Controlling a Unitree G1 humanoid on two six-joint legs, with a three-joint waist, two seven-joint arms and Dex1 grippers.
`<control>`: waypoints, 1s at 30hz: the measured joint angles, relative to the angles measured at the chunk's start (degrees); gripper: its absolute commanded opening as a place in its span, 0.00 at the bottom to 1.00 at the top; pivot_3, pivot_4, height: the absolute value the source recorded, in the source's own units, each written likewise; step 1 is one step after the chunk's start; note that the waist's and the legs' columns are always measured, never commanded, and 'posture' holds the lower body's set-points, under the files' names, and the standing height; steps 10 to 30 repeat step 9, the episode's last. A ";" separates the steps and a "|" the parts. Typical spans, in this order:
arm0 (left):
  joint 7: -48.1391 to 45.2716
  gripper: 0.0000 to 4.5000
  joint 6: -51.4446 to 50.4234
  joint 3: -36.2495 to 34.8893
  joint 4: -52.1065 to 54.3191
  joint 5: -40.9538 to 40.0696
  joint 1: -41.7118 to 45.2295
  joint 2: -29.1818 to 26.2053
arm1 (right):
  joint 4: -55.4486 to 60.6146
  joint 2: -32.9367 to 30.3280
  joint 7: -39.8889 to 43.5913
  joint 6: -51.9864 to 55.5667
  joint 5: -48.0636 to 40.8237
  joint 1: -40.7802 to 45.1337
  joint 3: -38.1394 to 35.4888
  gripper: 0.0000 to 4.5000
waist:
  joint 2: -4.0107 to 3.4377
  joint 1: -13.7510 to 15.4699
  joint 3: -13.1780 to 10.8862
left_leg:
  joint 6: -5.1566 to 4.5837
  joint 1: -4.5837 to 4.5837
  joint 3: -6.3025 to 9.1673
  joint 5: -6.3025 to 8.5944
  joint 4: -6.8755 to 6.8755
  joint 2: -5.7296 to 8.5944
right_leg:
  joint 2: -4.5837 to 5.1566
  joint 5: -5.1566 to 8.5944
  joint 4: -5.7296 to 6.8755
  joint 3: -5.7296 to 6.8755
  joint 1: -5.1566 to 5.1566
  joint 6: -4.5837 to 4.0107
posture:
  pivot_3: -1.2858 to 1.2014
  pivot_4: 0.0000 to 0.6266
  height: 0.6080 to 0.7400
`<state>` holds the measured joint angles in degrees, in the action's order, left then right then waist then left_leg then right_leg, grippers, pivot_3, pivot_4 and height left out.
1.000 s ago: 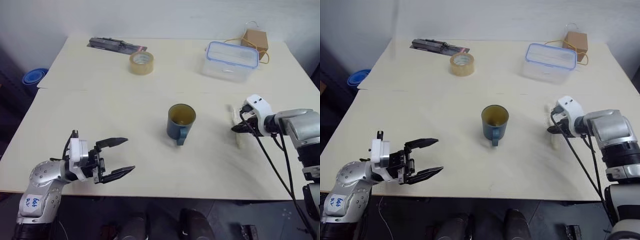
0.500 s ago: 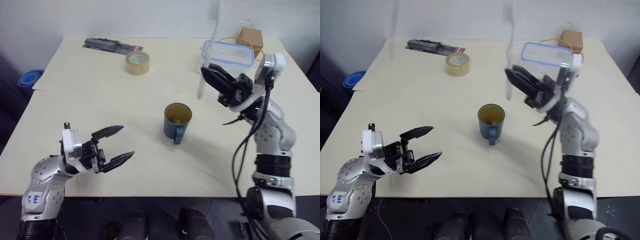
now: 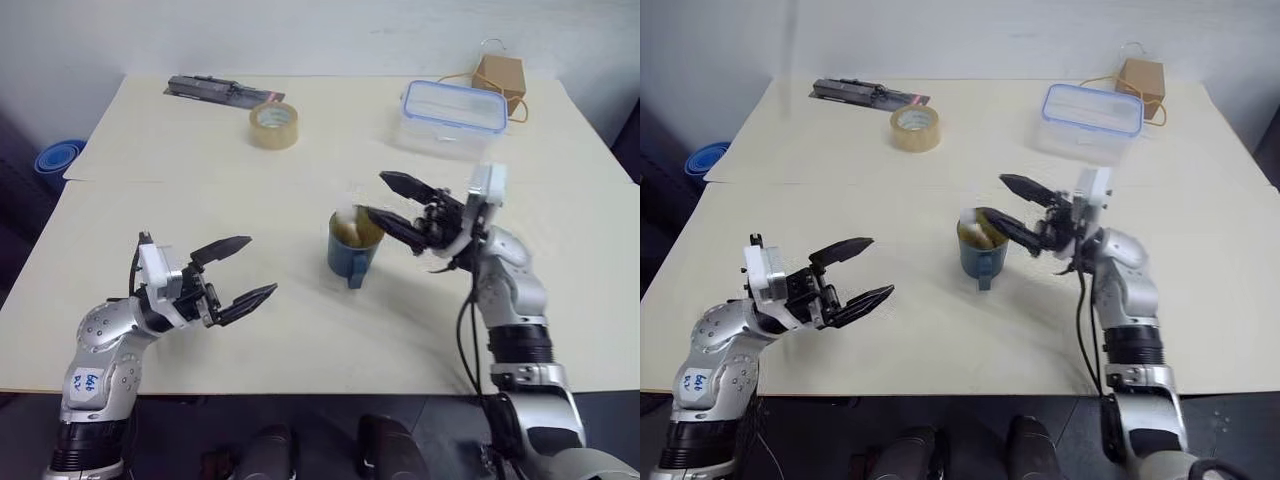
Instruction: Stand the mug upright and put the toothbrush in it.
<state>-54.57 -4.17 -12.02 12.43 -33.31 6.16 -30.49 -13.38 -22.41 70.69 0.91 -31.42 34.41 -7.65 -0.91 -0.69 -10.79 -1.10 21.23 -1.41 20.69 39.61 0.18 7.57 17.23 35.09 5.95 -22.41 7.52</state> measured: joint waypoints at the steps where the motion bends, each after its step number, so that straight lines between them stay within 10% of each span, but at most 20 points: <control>1: -0.03 1.00 0.57 -0.37 -0.01 0.97 -1.05 -0.93 | 0.03 -2.58 1.30 -0.23 0.00 -1.80 -0.40 0.98 | 0.01 0.15 0.00 | 0.00 0.01 -0.01 0.00 0.00 0.00 | 0.00 0.00 -0.03 0.00 0.00 0.00 | 0.52 0.24 1.00; 9: 2.48 1.00 5.75 -6.03 -0.87 10.97 -12.03 -7.10 | -3.40 -22.47 17.14 -10.81 1.30 -17.93 -6.47 0.98 | 0.06 0.74 -0.03 | -0.09 -0.14 -0.54 0.05 0.00 -0.08 | 0.03 0.00 -0.22 0.01 0.19 0.00 | 0.52 0.24 1.00; 30: 2.48 1.00 5.75 -6.03 -0.87 10.97 -12.03 -7.10 | -3.40 -22.47 17.14 -10.81 1.30 -17.93 -6.47 0.98 | 0.06 0.74 -0.03 | -0.09 -0.14 -0.54 0.05 0.00 -0.08 | 0.03 0.00 -0.22 0.01 0.19 0.00 | 0.52 0.24 1.00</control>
